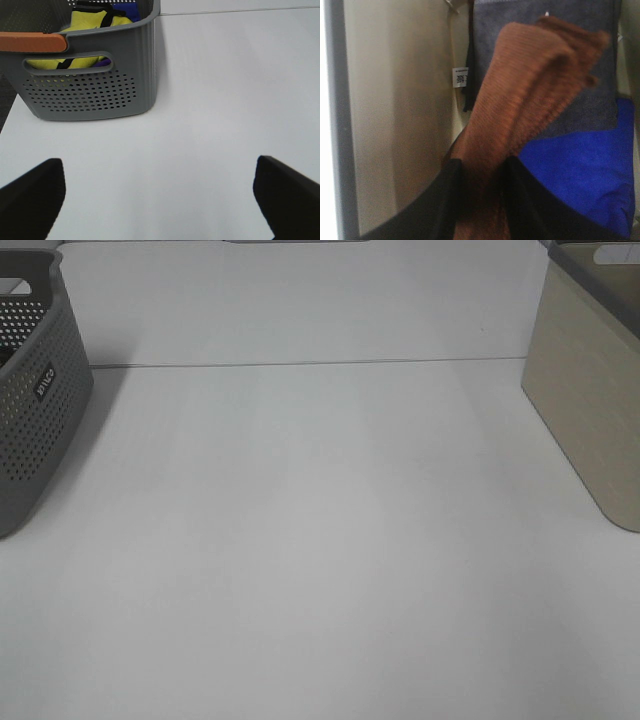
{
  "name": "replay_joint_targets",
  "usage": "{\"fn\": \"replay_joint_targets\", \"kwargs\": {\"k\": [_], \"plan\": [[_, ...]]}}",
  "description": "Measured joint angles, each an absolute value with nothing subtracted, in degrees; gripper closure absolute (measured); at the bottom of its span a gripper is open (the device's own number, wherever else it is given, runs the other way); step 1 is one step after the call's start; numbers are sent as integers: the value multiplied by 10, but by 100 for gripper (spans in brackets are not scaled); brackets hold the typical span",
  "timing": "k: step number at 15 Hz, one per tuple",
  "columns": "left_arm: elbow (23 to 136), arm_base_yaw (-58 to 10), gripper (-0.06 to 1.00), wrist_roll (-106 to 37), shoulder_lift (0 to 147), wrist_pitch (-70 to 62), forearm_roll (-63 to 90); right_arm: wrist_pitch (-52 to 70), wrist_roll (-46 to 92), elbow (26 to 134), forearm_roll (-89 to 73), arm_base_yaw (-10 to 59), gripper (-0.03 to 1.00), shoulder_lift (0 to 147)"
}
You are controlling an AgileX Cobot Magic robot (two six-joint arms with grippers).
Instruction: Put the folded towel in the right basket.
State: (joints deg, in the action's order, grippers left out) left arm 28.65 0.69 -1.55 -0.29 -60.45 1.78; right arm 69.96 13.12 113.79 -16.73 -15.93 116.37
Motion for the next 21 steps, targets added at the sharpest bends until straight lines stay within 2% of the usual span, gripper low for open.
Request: {"fn": "replay_joint_targets", "kwargs": {"k": [2,3,9,15,21], "plan": [[286,7,-2,-15,-3,-604,18,699,111,1137,-148,-159,47,1169],[286,7,-2,-15,-3,-604,18,699,105,1137,-145,-159,43,1168],[286,7,-2,-15,-3,-604,18,698,104,1152,-200,-148,39,1138],[286,7,-2,-15,-3,-604,18,699,64,1153,-159,-10,32,1087],[286,7,-2,-15,-3,-604,18,698,26,1124,-115,40,32,1022]]}}
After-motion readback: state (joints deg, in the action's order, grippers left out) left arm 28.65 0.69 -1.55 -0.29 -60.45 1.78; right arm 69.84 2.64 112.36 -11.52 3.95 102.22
